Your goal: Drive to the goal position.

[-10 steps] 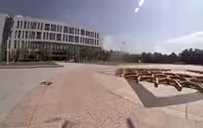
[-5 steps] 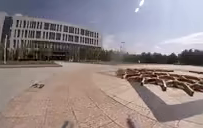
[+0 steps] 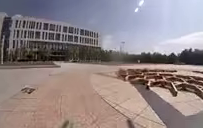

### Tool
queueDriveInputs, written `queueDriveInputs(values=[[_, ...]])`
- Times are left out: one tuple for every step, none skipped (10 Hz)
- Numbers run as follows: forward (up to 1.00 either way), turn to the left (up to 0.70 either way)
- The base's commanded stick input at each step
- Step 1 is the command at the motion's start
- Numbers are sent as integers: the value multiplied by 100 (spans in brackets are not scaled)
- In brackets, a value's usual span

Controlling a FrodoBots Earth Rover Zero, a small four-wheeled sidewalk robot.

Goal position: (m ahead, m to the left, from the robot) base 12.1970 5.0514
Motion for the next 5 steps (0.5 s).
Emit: queueDriveInputs(values=[[70, 23], [70, 6], [70, 0], [70, 0], [70, 0]])
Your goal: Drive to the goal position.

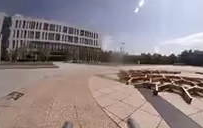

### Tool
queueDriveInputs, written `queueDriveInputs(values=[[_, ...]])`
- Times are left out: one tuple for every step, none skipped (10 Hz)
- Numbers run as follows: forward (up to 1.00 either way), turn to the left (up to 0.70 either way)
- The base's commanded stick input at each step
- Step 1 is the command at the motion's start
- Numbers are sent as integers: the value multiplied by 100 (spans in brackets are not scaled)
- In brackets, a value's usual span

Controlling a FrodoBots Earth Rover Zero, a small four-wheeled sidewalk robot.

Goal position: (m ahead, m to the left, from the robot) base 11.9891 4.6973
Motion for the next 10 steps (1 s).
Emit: queueDriveInputs(values=[[70, 0], [70, 0], [70, 0], [70, 0], [70, 0], [70, 0], [70, 0], [70, 0], [70, 7], [70, 25]])
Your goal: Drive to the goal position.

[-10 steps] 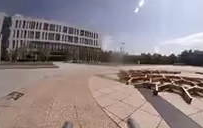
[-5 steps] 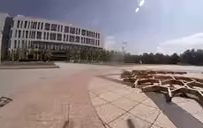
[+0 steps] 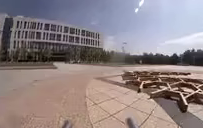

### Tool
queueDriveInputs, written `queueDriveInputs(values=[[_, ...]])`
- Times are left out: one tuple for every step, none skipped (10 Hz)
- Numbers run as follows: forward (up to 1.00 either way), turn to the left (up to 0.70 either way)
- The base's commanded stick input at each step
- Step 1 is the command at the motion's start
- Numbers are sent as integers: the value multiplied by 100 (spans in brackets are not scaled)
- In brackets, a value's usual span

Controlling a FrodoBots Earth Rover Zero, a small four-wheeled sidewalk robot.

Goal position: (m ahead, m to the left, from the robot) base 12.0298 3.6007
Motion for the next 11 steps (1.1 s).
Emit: queueDriveInputs(values=[[70, 35], [70, 35], [70, 19], [70, 8], [70, 2], [70, 0], [70, 0], [70, 0], [70, 0], [70, 0], [70, 0]])
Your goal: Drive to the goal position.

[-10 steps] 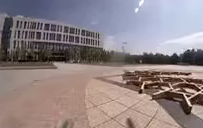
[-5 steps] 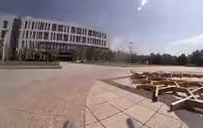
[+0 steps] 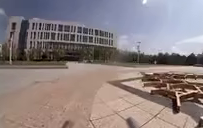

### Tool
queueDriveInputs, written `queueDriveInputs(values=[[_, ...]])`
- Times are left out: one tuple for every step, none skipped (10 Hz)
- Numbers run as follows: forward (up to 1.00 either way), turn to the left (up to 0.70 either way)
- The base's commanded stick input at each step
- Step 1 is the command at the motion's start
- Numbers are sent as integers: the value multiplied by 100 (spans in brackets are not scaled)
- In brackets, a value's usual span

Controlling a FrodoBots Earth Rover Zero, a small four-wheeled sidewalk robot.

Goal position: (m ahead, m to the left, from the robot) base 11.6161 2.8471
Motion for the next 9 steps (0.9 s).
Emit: queueDriveInputs(values=[[70, 0], [70, 0], [70, 0], [70, 0], [70, 0], [70, 0], [70, 0], [70, 0], [70, 0]])
